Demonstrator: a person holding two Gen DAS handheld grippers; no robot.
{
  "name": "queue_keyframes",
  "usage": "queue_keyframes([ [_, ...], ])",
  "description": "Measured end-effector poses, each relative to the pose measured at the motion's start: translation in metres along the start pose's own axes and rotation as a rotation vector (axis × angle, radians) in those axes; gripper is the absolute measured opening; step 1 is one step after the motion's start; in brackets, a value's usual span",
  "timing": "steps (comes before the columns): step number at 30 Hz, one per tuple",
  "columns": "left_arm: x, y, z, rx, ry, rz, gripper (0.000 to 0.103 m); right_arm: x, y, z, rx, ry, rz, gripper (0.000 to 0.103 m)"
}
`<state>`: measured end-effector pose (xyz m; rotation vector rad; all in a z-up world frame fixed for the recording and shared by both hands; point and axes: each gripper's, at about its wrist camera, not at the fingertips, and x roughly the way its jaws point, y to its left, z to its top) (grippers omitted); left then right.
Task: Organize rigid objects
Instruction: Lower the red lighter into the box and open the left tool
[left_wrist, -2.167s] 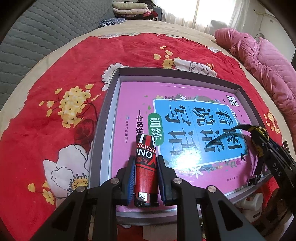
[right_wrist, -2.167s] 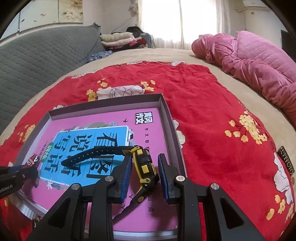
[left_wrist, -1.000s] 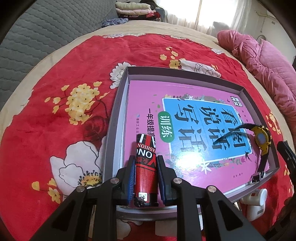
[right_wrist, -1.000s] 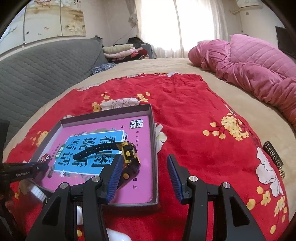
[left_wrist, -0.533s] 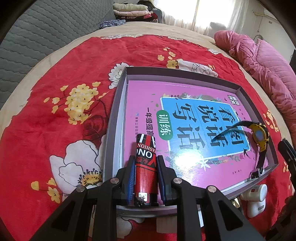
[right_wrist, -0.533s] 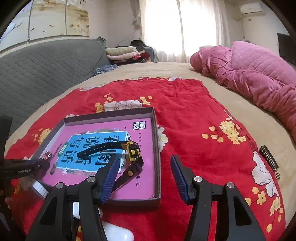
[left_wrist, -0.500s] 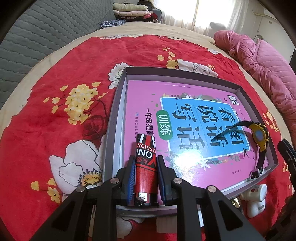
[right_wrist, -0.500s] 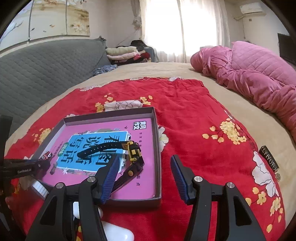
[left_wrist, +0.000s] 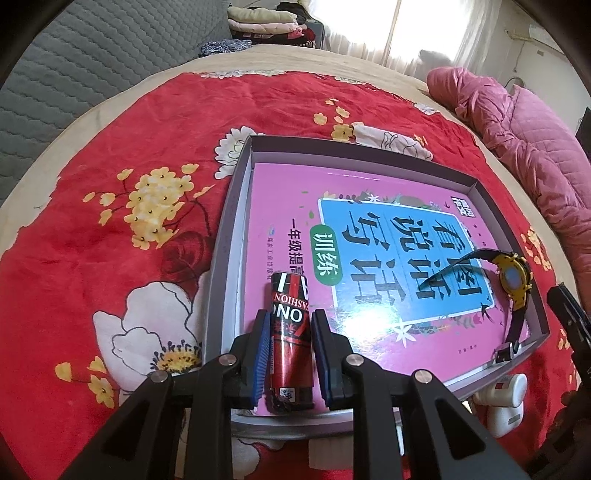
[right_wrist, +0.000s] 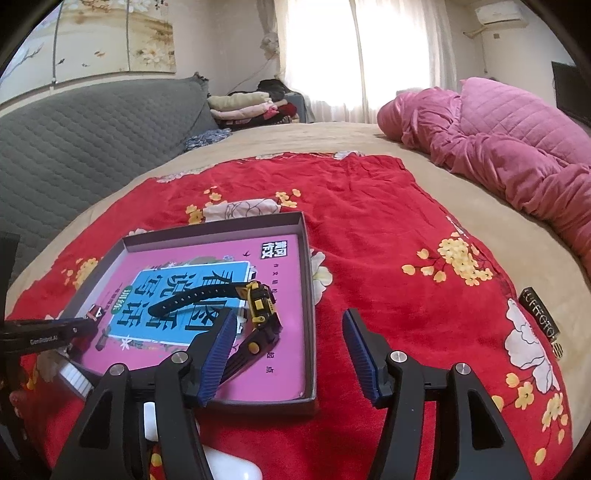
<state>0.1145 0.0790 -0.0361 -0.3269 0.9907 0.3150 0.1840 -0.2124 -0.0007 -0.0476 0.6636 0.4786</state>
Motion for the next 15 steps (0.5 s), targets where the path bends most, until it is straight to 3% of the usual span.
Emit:
queue_keyframes([
  [10,-0.0026,-0.0018,-0.0005,-0.016,-0.001,-0.052,0.024,0.0019,0.0003,-0.0005,-0.001,0.003,0.003,0.066],
  [15,-0.009,-0.0024,0.0,-0.016,-0.028,-0.069,0.039,0.0037,-0.0009,-0.002,0.011,0.008,0.009,0.067],
])
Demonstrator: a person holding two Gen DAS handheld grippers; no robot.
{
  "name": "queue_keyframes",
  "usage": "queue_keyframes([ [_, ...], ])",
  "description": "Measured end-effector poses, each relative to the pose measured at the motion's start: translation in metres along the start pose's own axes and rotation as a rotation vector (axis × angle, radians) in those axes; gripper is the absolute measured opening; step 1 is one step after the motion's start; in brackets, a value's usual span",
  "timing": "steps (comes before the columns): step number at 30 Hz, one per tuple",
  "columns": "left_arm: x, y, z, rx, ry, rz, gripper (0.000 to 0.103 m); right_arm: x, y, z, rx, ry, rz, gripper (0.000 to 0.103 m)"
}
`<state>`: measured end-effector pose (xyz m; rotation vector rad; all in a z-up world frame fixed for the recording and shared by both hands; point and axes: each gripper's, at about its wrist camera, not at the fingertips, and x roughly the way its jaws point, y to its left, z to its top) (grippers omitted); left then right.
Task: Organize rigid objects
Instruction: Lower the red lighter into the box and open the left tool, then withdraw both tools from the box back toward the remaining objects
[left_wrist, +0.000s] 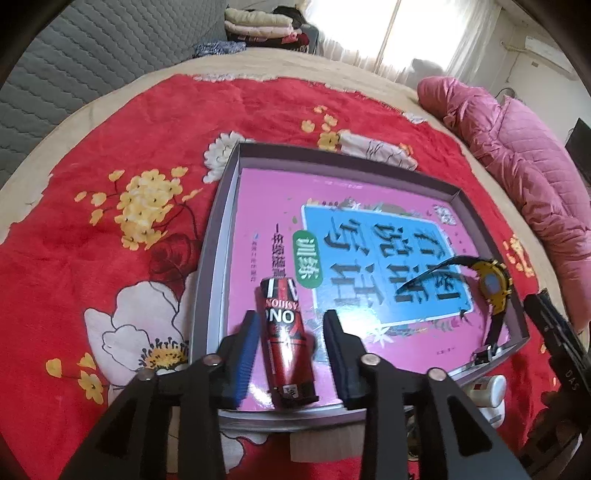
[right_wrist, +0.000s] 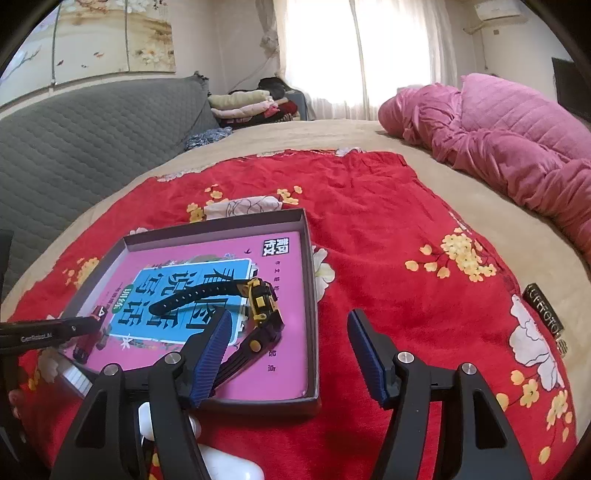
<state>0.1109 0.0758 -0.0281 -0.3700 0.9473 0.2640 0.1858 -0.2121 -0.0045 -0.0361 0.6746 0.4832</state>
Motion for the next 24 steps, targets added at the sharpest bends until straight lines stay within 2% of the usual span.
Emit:
queue_keyframes([
  [12,-0.014,-0.002,0.001,0.006,-0.043,-0.006,0.04,-0.001,0.002,-0.001,-0.003,-0.006,0.026,0.069],
  [13,-0.016,-0.002,0.001,0.005,-0.048,-0.008,0.041,-0.001,0.003,-0.001,-0.001,-0.006,0.028,0.069],
  [15,-0.018,-0.002,0.001,0.007,-0.054,-0.005,0.05,-0.002,0.003,0.0,-0.002,-0.009,0.028,0.069],
  [16,-0.02,-0.003,0.001,0.009,-0.058,-0.003,0.051,-0.002,0.004,0.0,-0.004,-0.011,0.028,0.069],
  [24,-0.028,-0.01,0.001,0.034,-0.079,0.006,0.052,-0.006,0.015,0.0,-0.043,-0.022,0.044,0.073],
])
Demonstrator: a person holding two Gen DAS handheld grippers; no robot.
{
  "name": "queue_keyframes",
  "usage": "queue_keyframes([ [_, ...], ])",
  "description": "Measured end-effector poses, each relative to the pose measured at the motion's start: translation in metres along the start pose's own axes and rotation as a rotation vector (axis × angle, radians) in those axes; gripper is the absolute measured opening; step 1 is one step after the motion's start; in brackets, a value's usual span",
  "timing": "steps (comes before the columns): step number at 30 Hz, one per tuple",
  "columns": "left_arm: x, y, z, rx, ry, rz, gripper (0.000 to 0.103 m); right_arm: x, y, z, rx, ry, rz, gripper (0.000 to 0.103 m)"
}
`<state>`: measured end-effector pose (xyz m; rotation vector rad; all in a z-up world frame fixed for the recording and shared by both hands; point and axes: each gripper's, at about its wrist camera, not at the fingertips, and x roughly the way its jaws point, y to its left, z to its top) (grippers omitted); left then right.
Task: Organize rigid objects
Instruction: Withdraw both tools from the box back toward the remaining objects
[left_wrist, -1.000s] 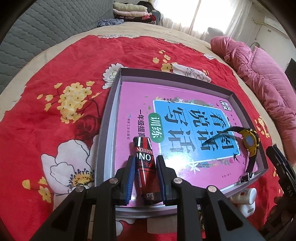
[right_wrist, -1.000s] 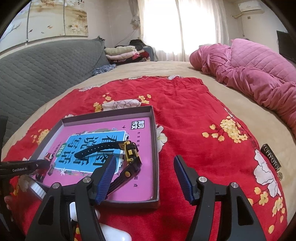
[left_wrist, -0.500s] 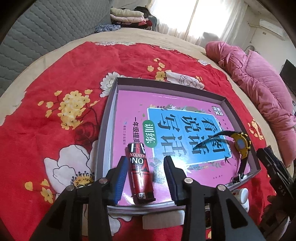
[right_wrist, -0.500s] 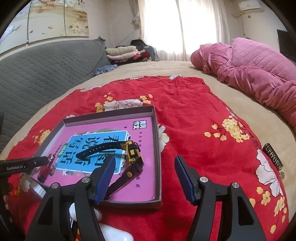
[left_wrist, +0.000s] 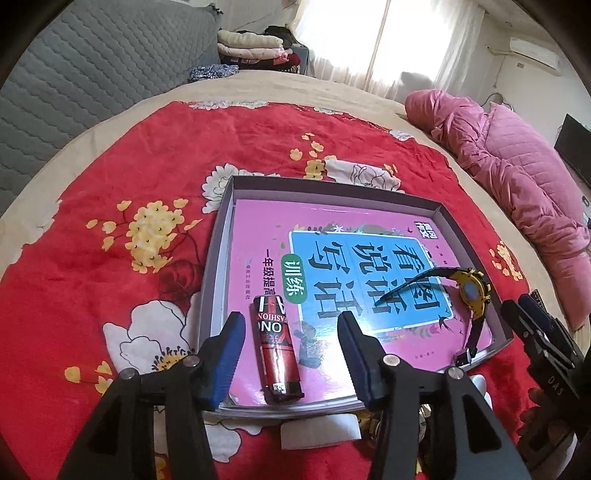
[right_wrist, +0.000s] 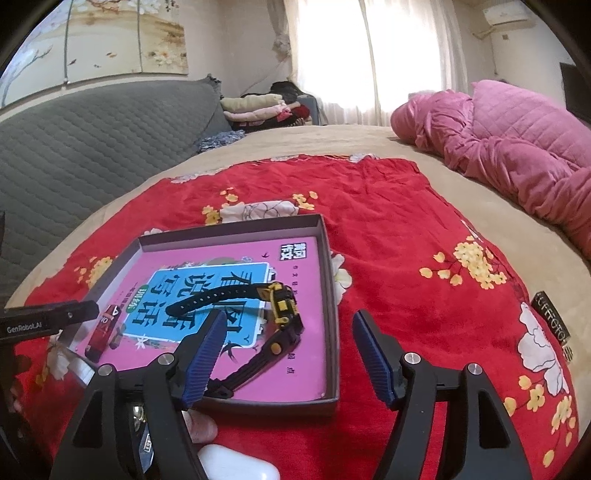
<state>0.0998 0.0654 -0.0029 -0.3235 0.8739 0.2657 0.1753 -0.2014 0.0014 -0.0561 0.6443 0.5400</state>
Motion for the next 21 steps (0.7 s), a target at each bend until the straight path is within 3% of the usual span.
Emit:
queue_keyframes([
  [19,-0.026,-0.009,-0.006,0.025,-0.039,0.009,0.052,-0.028,0.02,-0.007,-0.063,-0.035,0.003,0.074],
  [21,-0.028,-0.01,-0.008,0.025,-0.034,0.009,0.058,-0.033,0.021,-0.009,-0.067,-0.039,-0.011,0.074],
])
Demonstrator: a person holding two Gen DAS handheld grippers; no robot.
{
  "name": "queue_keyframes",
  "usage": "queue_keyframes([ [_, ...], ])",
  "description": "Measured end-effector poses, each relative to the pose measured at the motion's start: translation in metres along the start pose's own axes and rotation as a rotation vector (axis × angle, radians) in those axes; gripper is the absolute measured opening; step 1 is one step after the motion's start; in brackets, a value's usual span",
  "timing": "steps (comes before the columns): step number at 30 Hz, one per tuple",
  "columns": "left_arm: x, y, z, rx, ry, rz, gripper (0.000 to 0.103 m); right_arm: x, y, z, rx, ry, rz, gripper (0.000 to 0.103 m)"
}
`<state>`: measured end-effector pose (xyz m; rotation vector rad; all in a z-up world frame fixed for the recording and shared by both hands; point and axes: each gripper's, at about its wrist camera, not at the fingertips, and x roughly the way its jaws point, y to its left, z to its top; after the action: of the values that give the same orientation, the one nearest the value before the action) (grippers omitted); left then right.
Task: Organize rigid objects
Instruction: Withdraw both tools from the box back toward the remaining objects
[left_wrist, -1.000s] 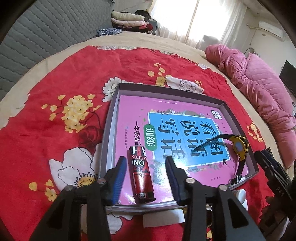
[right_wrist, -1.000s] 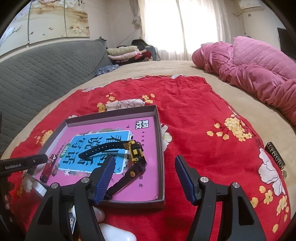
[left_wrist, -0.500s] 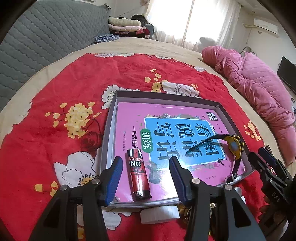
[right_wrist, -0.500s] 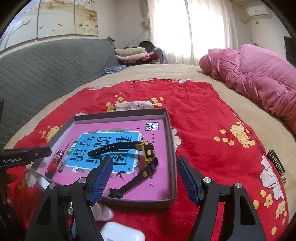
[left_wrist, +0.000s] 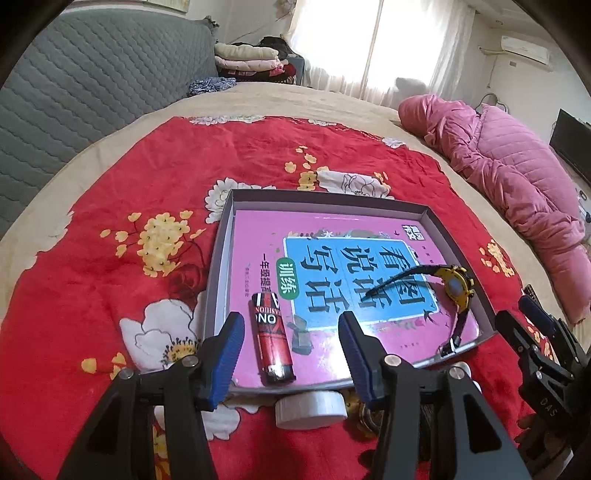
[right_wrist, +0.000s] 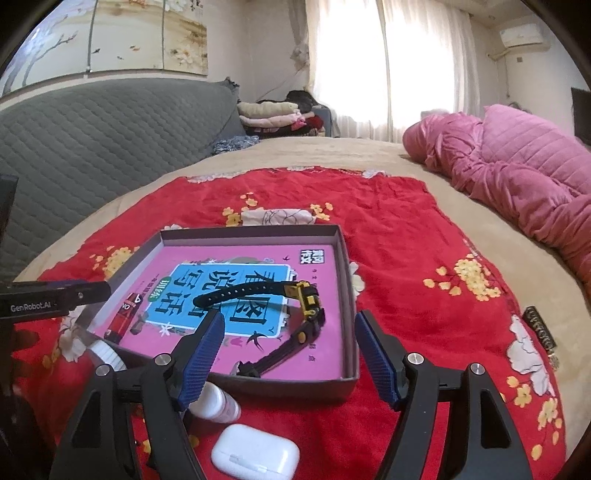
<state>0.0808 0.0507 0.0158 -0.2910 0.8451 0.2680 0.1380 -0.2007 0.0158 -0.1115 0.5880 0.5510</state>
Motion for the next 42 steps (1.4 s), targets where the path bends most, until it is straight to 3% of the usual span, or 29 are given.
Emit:
queue_keyframes([
  [2,-0.002,-0.001,-0.002,0.002,0.004,-0.004,0.064,-0.003,0.001,-0.002,-0.003,0.007,-0.001,0.074],
  [28,-0.036,-0.012,-0.011,0.062,-0.01,-0.026,0.065,-0.05,0.01,-0.013,-0.049,-0.032,-0.017,0.075],
  [42,-0.045,-0.009,-0.013,0.048,-0.001,-0.056,0.064,-0.064,0.02,-0.016,-0.082,-0.042,-0.031,0.075],
])
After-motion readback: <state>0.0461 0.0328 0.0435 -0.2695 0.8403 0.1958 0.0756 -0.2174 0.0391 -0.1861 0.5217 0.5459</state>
